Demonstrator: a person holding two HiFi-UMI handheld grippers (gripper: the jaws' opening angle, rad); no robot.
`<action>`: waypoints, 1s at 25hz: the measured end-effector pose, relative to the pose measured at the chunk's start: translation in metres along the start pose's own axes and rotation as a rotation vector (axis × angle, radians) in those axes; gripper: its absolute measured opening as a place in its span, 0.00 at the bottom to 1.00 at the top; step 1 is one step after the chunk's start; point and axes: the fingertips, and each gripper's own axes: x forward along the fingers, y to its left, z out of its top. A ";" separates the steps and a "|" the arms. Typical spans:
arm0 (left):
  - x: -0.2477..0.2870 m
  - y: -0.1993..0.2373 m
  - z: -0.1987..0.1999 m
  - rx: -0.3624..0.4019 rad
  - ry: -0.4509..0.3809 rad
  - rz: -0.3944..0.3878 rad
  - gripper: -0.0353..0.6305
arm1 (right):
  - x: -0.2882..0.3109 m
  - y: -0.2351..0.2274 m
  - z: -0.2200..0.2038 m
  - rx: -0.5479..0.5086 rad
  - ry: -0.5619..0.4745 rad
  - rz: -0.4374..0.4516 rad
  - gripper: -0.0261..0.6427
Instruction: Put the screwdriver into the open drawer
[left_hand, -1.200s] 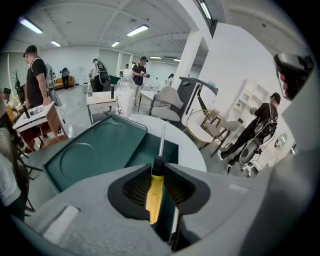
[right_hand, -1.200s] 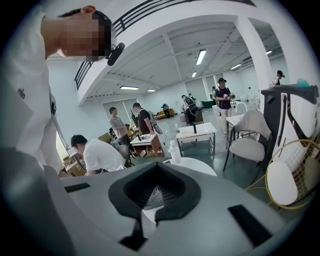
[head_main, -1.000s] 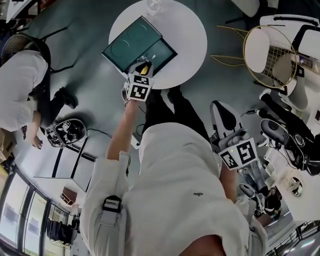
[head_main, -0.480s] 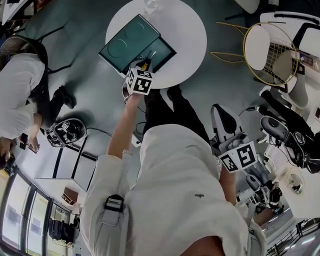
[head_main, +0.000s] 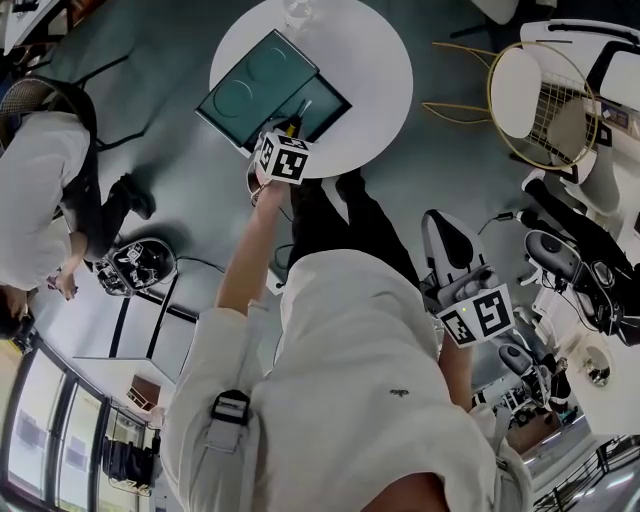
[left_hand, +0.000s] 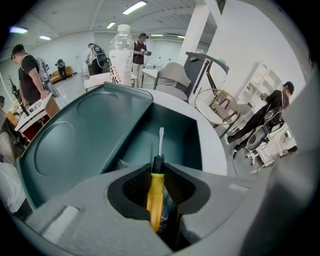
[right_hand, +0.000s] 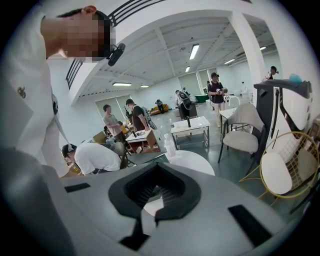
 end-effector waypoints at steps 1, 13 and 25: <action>0.001 0.000 0.000 0.003 0.005 0.003 0.18 | -0.001 0.000 0.000 0.001 0.000 -0.002 0.05; 0.004 0.003 -0.001 0.009 0.017 0.032 0.19 | -0.004 -0.004 -0.001 0.005 -0.005 -0.010 0.05; -0.001 0.006 0.001 0.000 -0.005 0.049 0.20 | -0.007 -0.004 -0.002 0.003 -0.007 0.001 0.05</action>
